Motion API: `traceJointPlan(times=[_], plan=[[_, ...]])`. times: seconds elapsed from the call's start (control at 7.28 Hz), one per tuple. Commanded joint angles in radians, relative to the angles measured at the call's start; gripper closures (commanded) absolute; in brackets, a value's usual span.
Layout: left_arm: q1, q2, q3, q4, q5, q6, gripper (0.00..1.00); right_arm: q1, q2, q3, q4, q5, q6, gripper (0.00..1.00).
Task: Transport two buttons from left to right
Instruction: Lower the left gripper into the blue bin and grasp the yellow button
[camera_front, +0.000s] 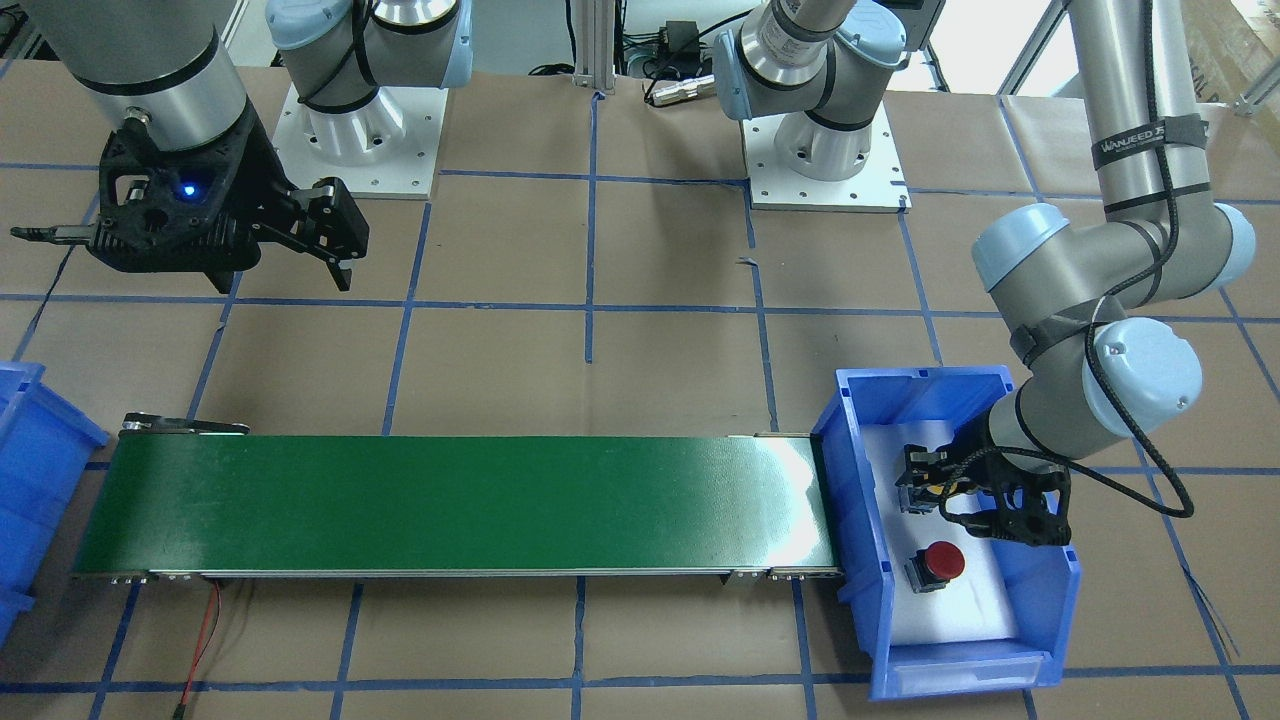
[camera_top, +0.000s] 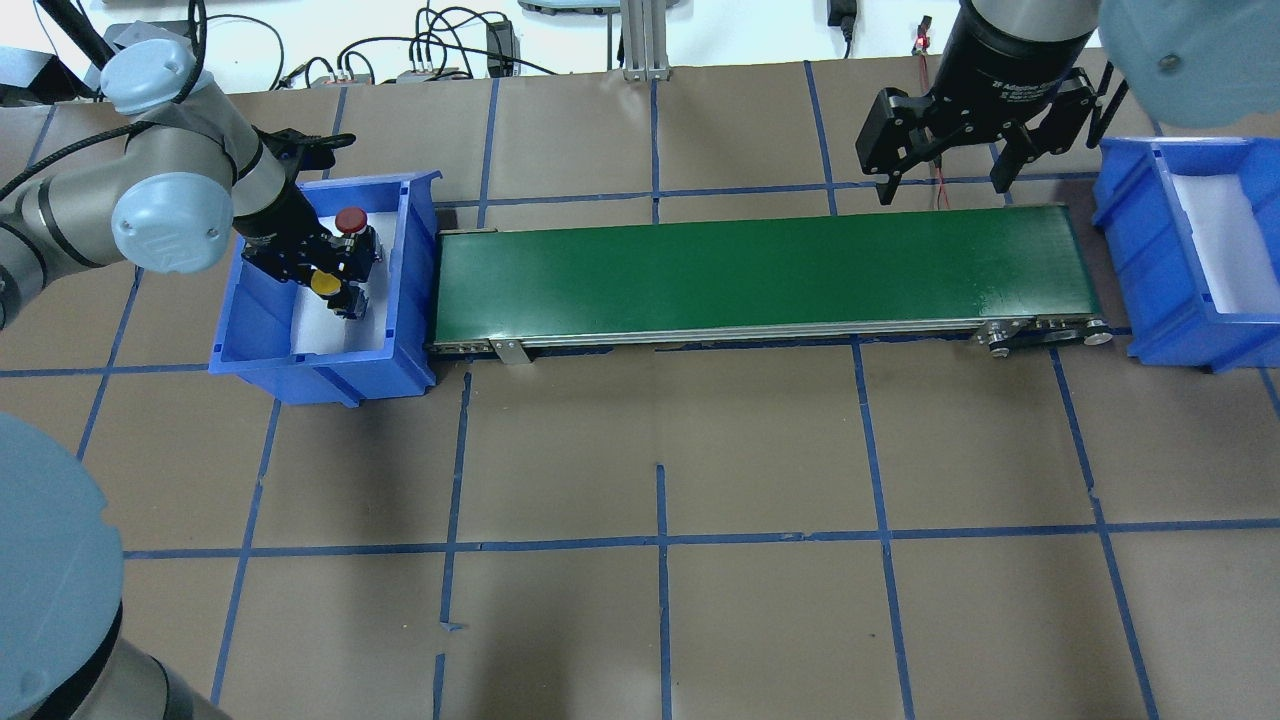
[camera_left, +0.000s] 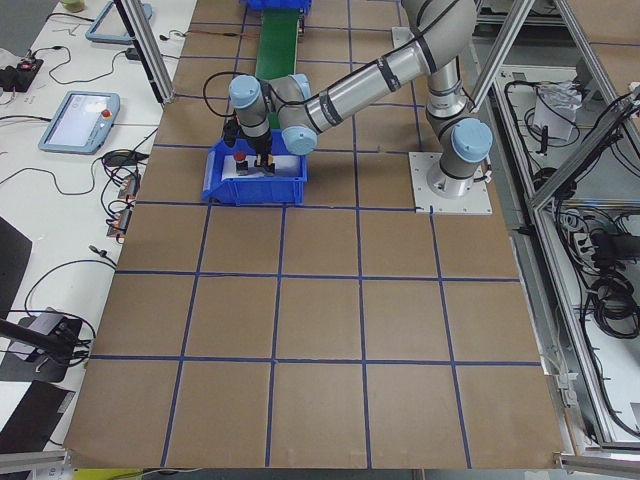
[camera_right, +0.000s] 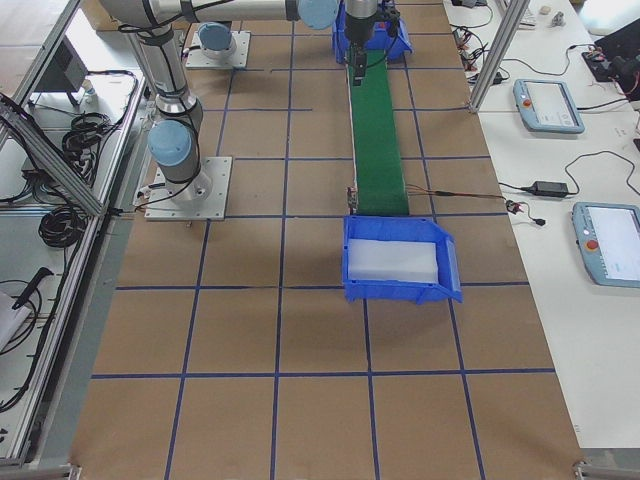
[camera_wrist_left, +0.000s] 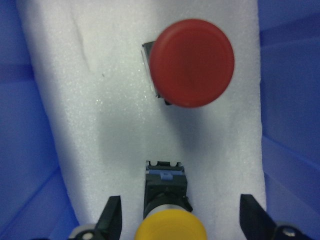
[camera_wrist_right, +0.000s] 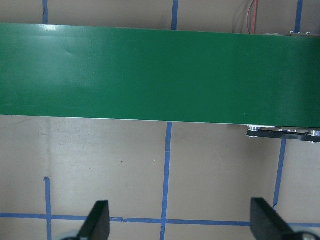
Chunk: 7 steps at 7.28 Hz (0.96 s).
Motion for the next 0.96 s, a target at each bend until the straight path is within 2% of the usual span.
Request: traceJointPlan(times=[0.0, 0.55, 0.82], plan=[[-0.003, 0.022, 0.024, -0.021, 0.0, 0.001, 0.81, -0.002, 0.0, 0.0, 0.0, -0.002, 0.0, 0.0], [-0.046, 0.124, 0.132, -0.237, 0.001, -0.012, 0.81, -0.003, 0.001, 0.0, 0.0, -0.003, 0.0, 0.0], [-0.141, 0.129, 0.177, -0.245, 0.006, -0.009, 0.81, 0.001, 0.001, 0.0, 0.0, -0.003, 0.0, 0.0]])
